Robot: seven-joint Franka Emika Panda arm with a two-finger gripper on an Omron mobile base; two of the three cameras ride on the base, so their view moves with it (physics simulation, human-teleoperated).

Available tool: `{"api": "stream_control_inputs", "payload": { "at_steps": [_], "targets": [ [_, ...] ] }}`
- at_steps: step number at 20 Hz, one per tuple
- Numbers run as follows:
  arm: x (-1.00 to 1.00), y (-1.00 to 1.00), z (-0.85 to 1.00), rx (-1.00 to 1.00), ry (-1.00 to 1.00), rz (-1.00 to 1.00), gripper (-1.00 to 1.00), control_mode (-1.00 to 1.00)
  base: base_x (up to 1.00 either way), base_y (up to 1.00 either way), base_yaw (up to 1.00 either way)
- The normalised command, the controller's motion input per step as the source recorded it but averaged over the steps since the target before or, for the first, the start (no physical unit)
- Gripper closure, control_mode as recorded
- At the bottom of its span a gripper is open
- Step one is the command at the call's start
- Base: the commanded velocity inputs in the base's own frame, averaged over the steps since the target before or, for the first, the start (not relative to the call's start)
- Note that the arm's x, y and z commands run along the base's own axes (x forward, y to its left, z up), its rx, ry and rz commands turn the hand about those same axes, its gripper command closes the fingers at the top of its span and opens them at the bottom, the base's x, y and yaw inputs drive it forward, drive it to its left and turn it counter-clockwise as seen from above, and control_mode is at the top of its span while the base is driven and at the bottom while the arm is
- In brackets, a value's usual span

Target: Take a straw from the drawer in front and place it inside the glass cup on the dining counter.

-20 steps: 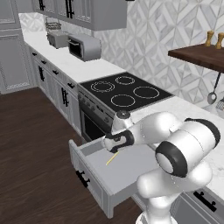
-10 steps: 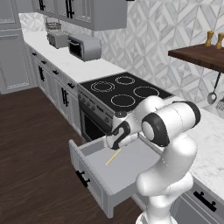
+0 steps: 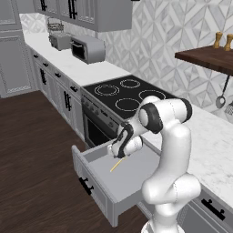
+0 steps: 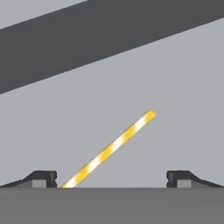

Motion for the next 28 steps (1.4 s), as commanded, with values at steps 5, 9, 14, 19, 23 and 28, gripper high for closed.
{"api": "stream_control_inputs", "payload": {
  "at_steps": [5, 9, 14, 19, 23, 28],
  "targets": [
    [0.24, 0.00, -0.49, 0.00, 0.00, 0.00, -1.00, -1.00, 0.00, 0.00, 0.00],
    [0.24, 0.00, -0.41, 0.00, 0.00, 0.00, -1.00, -1.00, 0.00, 0.00, 0.00],
    [0.07, 0.00, -0.36, 0.00, 0.02, -0.01, -1.00, -1.00, 0.00, 0.00, 0.00],
    [0.00, 0.00, -0.38, 0.00, 0.06, -0.02, 1.00, -1.00, 0.00, 0.00, 0.00],
    [0.00, 0.00, -0.41, 0.00, 0.07, -0.01, 1.00, -1.00, 0.00, 0.00, 0.00],
    [0.00, 0.00, -0.31, 0.00, 0.02, 0.00, 1.00, -1.00, 0.00, 0.00, 0.00]
  ]
}}
